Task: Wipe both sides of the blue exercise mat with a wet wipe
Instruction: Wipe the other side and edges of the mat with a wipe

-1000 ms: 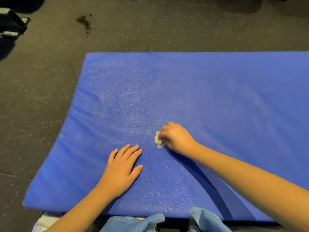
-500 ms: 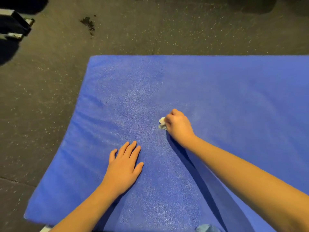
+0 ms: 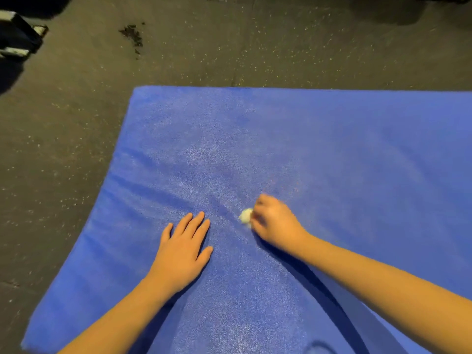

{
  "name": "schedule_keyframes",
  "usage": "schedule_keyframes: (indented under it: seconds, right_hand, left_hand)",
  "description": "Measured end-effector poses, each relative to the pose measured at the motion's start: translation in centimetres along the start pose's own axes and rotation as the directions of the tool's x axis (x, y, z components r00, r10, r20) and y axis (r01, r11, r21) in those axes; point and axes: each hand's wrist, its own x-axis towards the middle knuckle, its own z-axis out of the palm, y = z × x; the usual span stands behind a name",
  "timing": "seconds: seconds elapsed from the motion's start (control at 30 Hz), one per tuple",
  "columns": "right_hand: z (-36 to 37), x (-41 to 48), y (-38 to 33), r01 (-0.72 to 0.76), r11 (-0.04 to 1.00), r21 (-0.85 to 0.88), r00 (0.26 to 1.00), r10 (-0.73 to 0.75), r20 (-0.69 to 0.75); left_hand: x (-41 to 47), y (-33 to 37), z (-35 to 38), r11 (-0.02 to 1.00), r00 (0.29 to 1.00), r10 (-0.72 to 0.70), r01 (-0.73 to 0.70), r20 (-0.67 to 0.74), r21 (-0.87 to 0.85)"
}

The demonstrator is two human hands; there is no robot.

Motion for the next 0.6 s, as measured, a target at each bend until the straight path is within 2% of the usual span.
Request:
schedule_keyframes:
  seconds: [0.03, 0.07, 0.1, 0.13, 0.2, 0.27, 0.3, 0.33, 0.4, 0.43, 0.47, 0.53, 0.6]
  right_hand:
    - [-0.1, -0.9, -0.3, 0.114, 0.993, 0.014, 0.986, -0.115, 0.12]
    - [-0.7, -0.9, -0.1, 0.167, 0.986, 0.018, 0.961, -0.167, 0.222]
    - [-1.3, -0.2, 0.8, 0.171, 0.985, 0.008, 0.955, -0.168, 0.245]
    - [-1.9, 1.0, 1.8, 0.109, 0.994, -0.031, 0.975, -0.101, 0.2]
    - [-2.9, 3.6, 3.6, -0.111, 0.986, -0.123, 0.994, 0.111, -0.009]
    - [-3.3, 5.2, 4.0, -0.298, 0.95, -0.096, 0.937, 0.272, -0.218]
    - [-3.0, 5.4, 3.5, -0.312, 0.947, -0.073, 0.932, 0.29, -0.218]
    - [-2.4, 5.2, 2.7, -0.264, 0.963, -0.063, 0.957, 0.253, -0.139]
    - [-1.3, 3.8, 1.0, -0.009, 0.999, -0.034, 0.996, 0.012, 0.09]
    - [-1.0, 3.3, 0.6, 0.104, 0.994, -0.032, 0.979, -0.097, 0.181]
    - [-1.1, 3.5, 0.6, 0.155, 0.987, -0.044, 0.959, -0.14, 0.248]
    - [-2.0, 5.5, 1.5, 0.082, 0.994, -0.079, 0.974, -0.064, 0.215]
    - [-2.7, 7.9, 2.6, -0.136, 0.98, -0.144, 0.989, 0.142, 0.032]
  left_hand:
    - [0.1, 0.0, 0.0, 1.0, 1.0, -0.001, 0.001, -0.017, -0.006]
    - [0.2, 0.0, -0.4, 1.0, 1.0, 0.001, -0.001, -0.029, -0.012]
    - [0.4, 0.0, -0.4, 1.0, 0.998, 0.015, -0.016, -0.064, -0.026]
    - [0.7, 0.0, -0.5, 0.998, 0.996, 0.024, -0.029, -0.086, -0.059]
    - [1.5, 0.2, -1.5, 0.991, 0.999, 0.002, -0.009, -0.053, -0.132]
    - [2.4, 0.4, -1.9, 0.99, 1.0, -0.022, 0.022, 0.003, -0.14]
    - [2.8, 0.4, -2.1, 0.992, 0.999, -0.033, 0.038, 0.041, -0.124]
    - [3.1, 0.5, -2.3, 0.994, 0.996, -0.036, 0.044, 0.084, -0.101]
    - [3.5, 0.6, -2.4, 0.997, 0.994, -0.03, 0.037, 0.108, -0.063]
    - [3.6, 0.7, -2.5, 0.998, 0.994, -0.026, 0.032, 0.11, -0.05]
    - [3.6, 0.7, -2.7, 0.998, 0.993, -0.022, 0.028, 0.115, -0.051]
    - [3.6, 0.8, -3.0, 0.999, 0.992, -0.013, 0.02, 0.129, -0.051]
    - [3.6, 0.9, -3.2, 1.0, 0.988, -0.014, 0.018, 0.152, -0.026]
